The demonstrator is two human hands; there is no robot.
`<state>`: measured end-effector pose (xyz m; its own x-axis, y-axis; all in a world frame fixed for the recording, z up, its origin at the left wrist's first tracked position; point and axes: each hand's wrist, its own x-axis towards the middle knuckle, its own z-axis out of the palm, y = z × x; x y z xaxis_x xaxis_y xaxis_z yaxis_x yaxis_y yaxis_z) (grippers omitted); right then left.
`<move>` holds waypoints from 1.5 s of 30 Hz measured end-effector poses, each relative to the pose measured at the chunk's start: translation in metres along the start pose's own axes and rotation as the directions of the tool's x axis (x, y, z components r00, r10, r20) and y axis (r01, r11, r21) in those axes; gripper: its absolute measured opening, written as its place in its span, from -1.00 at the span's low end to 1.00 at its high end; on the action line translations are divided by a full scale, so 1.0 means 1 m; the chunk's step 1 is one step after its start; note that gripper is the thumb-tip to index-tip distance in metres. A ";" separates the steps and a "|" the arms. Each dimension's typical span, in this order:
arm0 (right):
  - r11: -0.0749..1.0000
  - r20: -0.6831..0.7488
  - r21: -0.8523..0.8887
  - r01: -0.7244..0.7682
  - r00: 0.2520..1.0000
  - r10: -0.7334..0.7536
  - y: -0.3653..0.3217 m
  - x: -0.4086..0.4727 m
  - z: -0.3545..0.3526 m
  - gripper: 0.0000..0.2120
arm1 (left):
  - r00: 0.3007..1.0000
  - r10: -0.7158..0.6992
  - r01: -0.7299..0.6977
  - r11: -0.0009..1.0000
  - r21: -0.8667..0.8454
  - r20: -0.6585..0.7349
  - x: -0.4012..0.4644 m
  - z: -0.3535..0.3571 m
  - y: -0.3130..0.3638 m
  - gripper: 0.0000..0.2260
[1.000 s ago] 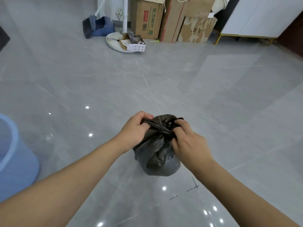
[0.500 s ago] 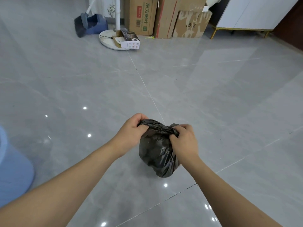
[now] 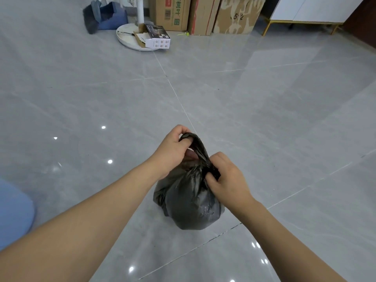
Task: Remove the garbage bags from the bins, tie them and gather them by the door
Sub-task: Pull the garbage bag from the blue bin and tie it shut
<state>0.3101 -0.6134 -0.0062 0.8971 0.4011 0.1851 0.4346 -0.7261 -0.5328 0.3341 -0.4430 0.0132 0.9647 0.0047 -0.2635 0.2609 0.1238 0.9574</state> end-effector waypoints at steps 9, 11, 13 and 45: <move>0.952 -0.077 -0.278 0.126 0.985 -0.153 0.003 -0.013 0.001 -0.69 | 0.980 -0.182 0.193 0.971 0.144 -0.085 -0.002 0.004 -0.018 -0.88; 0.933 -0.060 -0.322 0.159 0.981 -0.187 0.004 -0.012 0.000 -0.61 | 0.972 -0.215 0.228 0.957 0.178 -0.091 -0.002 0.005 -0.020 -0.85; 0.930 -0.049 -0.328 0.168 0.980 -0.195 0.005 -0.012 -0.001 -0.66 | 0.965 -0.240 0.257 0.947 0.191 -0.108 -0.003 0.005 -0.019 -0.81; 0.214 0.731 0.556 -0.803 0.595 0.334 0.000 -0.002 -0.039 -0.80 | 0.965 0.248 -0.223 0.593 0.774 0.088 -0.039 -0.007 -0.060 -0.88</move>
<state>0.3115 -0.6361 0.0259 0.6210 0.4042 -0.6715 -0.6718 -0.1668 -0.7217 0.2805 -0.4441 -0.0343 0.9986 -0.0524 -0.0061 -0.0321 -0.6952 0.7181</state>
